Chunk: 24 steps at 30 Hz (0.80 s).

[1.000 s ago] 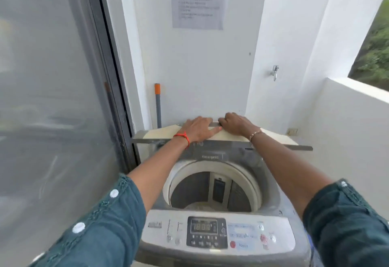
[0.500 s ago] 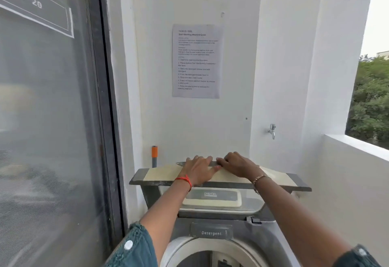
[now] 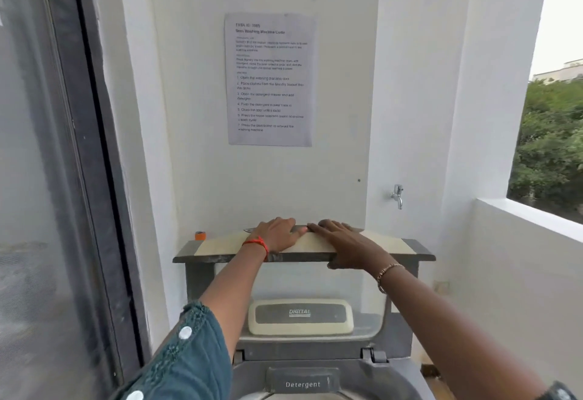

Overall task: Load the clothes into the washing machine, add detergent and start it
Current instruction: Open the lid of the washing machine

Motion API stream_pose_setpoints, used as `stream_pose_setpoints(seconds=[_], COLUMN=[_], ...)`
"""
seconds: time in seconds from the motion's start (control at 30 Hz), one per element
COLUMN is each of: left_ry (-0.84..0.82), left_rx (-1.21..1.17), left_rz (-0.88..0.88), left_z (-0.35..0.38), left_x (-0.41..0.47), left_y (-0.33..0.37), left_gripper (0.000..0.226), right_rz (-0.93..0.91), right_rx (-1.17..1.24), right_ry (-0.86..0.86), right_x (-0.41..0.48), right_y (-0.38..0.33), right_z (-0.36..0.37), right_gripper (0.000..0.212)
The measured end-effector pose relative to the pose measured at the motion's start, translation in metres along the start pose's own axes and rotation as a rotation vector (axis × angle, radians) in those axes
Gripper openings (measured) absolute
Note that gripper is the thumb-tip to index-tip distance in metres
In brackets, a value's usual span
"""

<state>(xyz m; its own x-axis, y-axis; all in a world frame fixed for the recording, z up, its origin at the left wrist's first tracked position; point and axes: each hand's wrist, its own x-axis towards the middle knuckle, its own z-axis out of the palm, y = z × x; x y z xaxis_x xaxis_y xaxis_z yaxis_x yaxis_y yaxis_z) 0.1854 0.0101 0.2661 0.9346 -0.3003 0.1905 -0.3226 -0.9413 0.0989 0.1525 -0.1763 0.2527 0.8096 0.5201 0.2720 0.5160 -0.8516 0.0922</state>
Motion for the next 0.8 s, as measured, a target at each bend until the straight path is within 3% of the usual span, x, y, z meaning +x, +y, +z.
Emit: stream_pose_setpoints(seconds=[0.27,0.4,0.47,0.6,0.8], left_ry=[-0.157,-0.189,-0.126,0.187,0.413], left_rx=[-0.126,-0.169,-0.168,0.053,0.374], left_rz=[-0.015,-0.008,0.010,0.153,0.249], left_z=[-0.008,-0.018,-0.018,-0.006,0.028], left_x=[0.038,0.041,0.033,0.008,-0.016], left_y=[-0.013,-0.015,-0.017,-0.024,-0.039], left_gripper=[0.051,0.056,0.059,0.061,0.058], right_rz=[0.032,0.048,0.056,0.133,0.247], right_rx=[0.185,0.190,0.182,0.205,0.088], right_ry=[-0.130,-0.156,-0.150,-0.085,0.091], right_x=[0.038,0.042,0.043,0.047,0.046], right_y=[0.021,0.021,0.020,0.019,0.013], right_z=[-0.009,-0.020,-0.020,-0.017,-0.007], right_gripper=[0.068,0.045,0.033,0.011,0.033])
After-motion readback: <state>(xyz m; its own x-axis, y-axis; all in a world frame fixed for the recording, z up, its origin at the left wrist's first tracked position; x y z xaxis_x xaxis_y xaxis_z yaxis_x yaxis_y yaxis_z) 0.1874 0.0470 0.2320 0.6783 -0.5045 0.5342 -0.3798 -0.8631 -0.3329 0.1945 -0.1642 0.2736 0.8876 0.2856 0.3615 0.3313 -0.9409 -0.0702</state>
